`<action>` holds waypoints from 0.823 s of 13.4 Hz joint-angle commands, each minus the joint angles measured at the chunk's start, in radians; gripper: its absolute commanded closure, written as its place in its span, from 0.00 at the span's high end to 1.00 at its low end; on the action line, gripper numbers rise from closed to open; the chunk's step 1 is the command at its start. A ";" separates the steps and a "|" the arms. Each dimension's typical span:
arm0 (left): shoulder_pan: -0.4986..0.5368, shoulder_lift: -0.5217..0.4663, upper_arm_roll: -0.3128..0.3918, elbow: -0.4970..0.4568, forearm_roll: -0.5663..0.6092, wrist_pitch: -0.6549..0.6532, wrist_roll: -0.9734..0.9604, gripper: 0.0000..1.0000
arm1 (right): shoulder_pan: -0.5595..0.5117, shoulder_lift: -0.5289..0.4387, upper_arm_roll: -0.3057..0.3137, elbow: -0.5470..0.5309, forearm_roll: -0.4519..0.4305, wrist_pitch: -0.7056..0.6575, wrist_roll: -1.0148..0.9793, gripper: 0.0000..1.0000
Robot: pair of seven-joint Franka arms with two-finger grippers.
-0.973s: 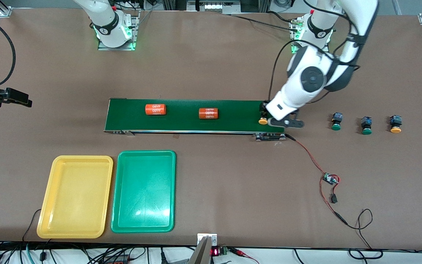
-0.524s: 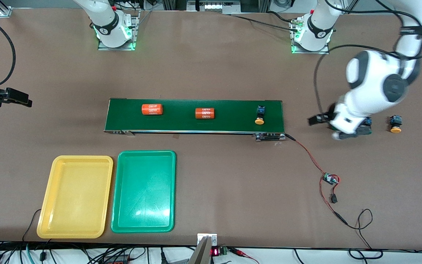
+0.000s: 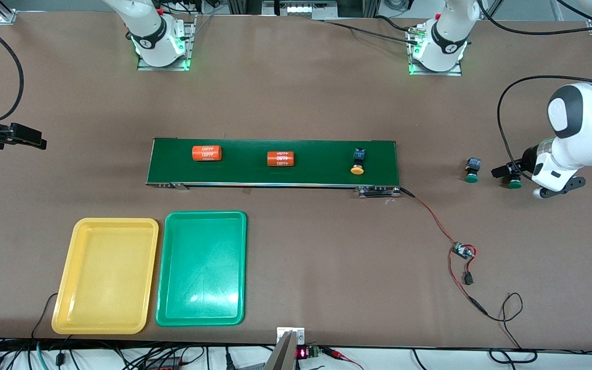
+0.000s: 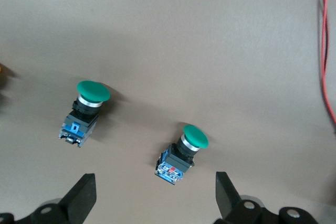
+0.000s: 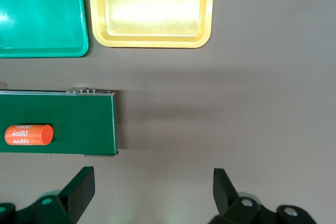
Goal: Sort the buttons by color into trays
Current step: 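Grasp the second yellow button with the left gripper while the right gripper rises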
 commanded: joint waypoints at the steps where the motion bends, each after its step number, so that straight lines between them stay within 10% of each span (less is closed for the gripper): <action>1: -0.011 0.012 -0.014 -0.019 0.026 -0.010 0.070 1.00 | -0.004 -0.011 0.001 -0.019 0.018 -0.006 -0.015 1.00; 11: 0.150 0.116 -0.014 0.135 0.323 0.008 0.196 1.00 | 0.001 -0.180 0.001 -0.302 0.020 0.142 -0.014 1.00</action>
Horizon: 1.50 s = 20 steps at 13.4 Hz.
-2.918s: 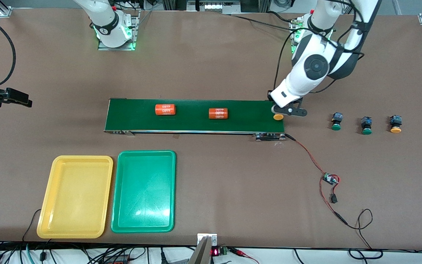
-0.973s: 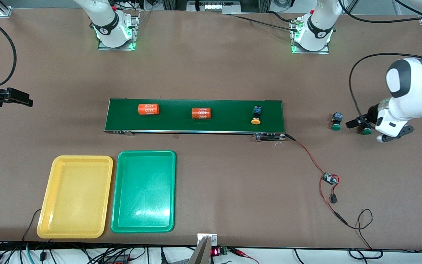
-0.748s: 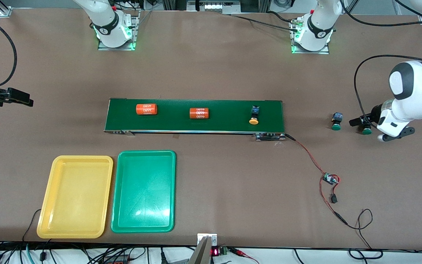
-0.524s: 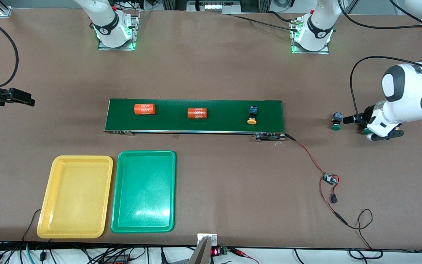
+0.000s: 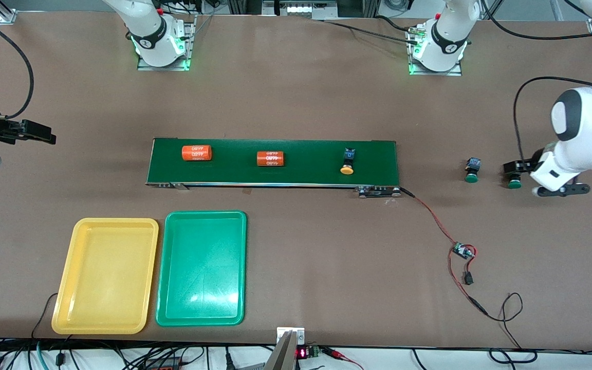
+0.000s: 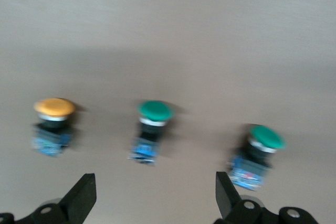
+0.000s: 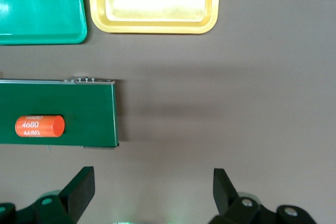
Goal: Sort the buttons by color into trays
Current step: 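Grasp the second yellow button with the left gripper while the right gripper rises, then set the second yellow button on the conveyor belt and release it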
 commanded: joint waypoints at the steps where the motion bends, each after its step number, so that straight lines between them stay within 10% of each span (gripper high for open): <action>1: 0.106 0.137 -0.009 0.144 0.064 0.006 0.132 1.00 | 0.000 -0.153 0.001 -0.222 0.015 0.126 -0.014 1.00; 8: 0.262 0.274 -0.009 0.183 0.063 0.156 0.372 1.00 | -0.020 -0.353 -0.001 -0.547 0.015 0.329 -0.007 1.00; 15: 0.303 0.316 -0.011 0.174 0.056 0.161 0.483 0.99 | -0.015 -0.356 0.001 -0.554 0.015 0.331 0.005 1.00; 18: 0.303 0.323 -0.011 0.169 0.055 0.155 0.484 0.78 | -0.014 -0.355 0.004 -0.549 0.009 0.328 -0.017 1.00; 20: 0.302 0.320 -0.011 0.169 0.055 0.147 0.481 0.40 | -0.011 -0.352 0.010 -0.549 0.001 0.332 -0.027 1.00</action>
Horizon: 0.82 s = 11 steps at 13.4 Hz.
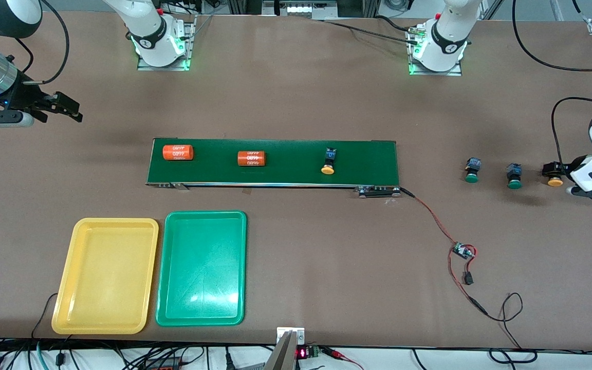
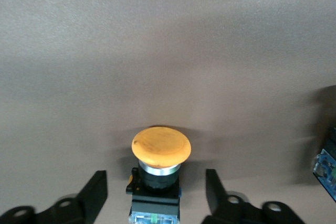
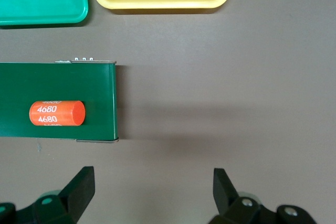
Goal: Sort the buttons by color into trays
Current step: 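Set the second yellow button on the conveyor belt and release it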
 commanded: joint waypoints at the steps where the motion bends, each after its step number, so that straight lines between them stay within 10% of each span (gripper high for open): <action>1: 0.009 -0.002 -0.012 0.012 0.014 -0.018 0.016 0.19 | 0.012 -0.004 0.010 -0.012 -0.005 0.022 -0.057 1.00; 3: 0.021 -0.003 -0.040 0.014 0.014 -0.036 0.016 0.00 | 0.021 0.001 0.009 -0.011 -0.007 0.024 -0.111 1.00; 11: -0.105 -0.207 -0.224 0.063 -0.004 -0.140 0.004 0.00 | 0.012 0.019 0.004 0.011 -0.007 -0.073 -0.090 1.00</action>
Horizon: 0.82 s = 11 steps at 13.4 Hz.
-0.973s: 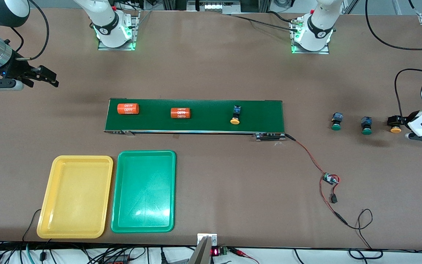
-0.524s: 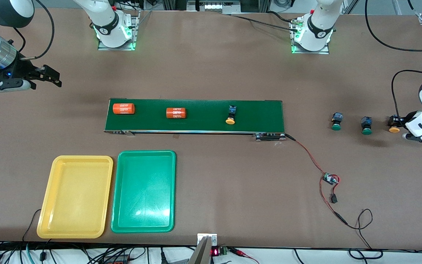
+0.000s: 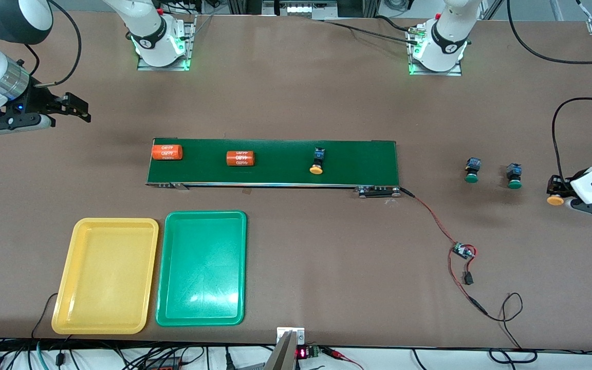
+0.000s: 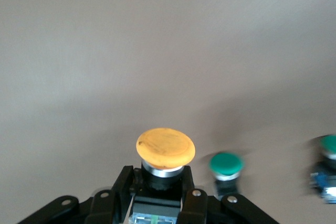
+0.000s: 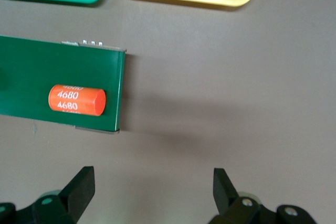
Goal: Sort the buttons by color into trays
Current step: 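Set the second yellow button on the conveyor belt and release it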
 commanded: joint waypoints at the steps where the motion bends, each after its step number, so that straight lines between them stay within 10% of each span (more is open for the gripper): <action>1: -0.106 -0.083 -0.004 -0.020 -0.051 -0.039 0.001 0.00 | -0.003 -0.007 -0.005 0.026 -0.003 -0.079 0.001 1.00; 11: -0.688 -0.217 -0.006 -0.132 -0.295 -0.202 -0.655 0.00 | -0.018 0.001 -0.002 0.070 0.000 -0.067 0.002 1.00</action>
